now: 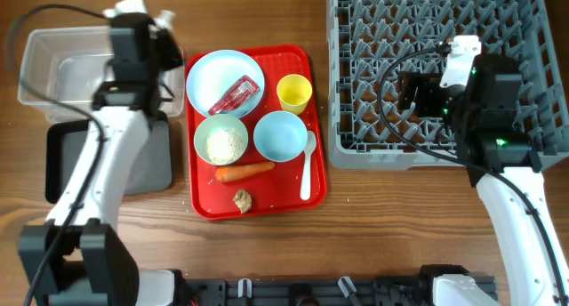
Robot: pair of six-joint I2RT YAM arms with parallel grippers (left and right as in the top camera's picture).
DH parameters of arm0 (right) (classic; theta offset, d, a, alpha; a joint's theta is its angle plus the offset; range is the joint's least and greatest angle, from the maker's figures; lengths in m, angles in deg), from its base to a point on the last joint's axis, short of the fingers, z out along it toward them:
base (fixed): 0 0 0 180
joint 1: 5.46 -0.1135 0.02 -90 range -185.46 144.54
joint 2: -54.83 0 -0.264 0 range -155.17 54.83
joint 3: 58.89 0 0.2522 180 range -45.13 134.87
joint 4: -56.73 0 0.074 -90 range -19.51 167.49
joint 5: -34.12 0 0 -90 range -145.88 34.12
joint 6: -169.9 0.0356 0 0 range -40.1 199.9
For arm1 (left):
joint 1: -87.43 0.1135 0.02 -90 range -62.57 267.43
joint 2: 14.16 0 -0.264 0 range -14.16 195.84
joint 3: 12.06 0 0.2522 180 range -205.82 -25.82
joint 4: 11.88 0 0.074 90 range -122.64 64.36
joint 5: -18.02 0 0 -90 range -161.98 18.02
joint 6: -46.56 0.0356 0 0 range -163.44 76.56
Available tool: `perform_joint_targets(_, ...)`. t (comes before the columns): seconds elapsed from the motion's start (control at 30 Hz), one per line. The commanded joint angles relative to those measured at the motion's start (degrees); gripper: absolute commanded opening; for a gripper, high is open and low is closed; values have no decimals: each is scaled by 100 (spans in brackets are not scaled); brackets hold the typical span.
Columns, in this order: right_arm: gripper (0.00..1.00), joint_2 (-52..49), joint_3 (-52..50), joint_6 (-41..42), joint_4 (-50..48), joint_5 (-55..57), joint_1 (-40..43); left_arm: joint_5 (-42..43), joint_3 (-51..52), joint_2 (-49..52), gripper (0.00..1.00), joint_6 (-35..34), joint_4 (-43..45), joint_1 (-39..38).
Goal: Sort waste into correct bins and load items into the dishwasher rack
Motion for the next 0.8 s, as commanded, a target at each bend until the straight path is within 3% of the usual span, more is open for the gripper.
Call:
perform_joint_targets(0.0,100,17,105,46,-33,-116,28,-192,-13,223,11,13,-22,498)
perform_joint_targets(0.07,100,17,105,48,-31,-116,28,-192,-13,345,17,11,-4,664)
perform_joint_targets(0.23,100,17,105,46,-28,-118,28,-61,-15,546,42,13,28,870)
perform_joint_targets(0.47,100,17,105,46,-37,-116,28,1239,-42,275,57,63,184,431)
perform_joint_targets(0.67,100,17,105,48,-35,-116,28,1464,-39,551,71,1062,-107,-428)
perform_joint_targets(0.77,100,17,105,46,-66,-116,28,1488,-39,868,91,1598,-297,-769)
